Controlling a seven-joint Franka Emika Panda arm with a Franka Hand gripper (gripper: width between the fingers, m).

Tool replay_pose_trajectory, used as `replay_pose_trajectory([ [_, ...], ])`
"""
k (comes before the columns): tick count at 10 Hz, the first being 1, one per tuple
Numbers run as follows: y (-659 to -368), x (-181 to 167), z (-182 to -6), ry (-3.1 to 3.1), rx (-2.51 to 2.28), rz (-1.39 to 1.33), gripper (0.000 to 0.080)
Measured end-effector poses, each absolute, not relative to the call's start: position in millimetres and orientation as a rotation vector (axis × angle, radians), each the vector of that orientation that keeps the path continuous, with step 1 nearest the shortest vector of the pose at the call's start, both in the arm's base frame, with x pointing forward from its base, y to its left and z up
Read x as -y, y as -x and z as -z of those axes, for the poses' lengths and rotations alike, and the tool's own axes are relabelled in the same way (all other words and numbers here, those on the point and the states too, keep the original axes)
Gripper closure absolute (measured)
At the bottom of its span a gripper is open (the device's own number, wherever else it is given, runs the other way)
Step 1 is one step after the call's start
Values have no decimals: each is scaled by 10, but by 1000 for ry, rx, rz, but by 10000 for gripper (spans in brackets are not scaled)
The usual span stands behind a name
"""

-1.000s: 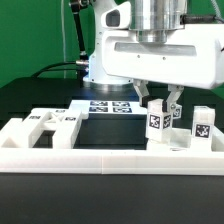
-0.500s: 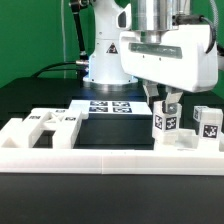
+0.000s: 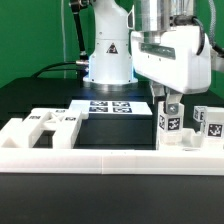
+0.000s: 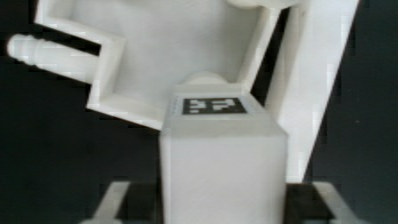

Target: Assemble chair

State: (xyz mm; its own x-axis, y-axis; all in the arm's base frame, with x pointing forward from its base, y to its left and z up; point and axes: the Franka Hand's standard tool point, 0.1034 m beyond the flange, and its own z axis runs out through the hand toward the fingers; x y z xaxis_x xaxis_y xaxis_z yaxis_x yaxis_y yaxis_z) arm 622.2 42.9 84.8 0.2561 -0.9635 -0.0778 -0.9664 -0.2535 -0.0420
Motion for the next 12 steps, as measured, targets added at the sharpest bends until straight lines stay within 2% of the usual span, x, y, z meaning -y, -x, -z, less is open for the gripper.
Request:
replay_pose_trajectory([
  [2, -6219, -467, -852, 2521, -1735, -48, 190],
  [6, -6229, -491, -865, 2812, -1189, -13, 151],
  [12, -6220, -528, -843, 3000, -575, 29, 151],
])
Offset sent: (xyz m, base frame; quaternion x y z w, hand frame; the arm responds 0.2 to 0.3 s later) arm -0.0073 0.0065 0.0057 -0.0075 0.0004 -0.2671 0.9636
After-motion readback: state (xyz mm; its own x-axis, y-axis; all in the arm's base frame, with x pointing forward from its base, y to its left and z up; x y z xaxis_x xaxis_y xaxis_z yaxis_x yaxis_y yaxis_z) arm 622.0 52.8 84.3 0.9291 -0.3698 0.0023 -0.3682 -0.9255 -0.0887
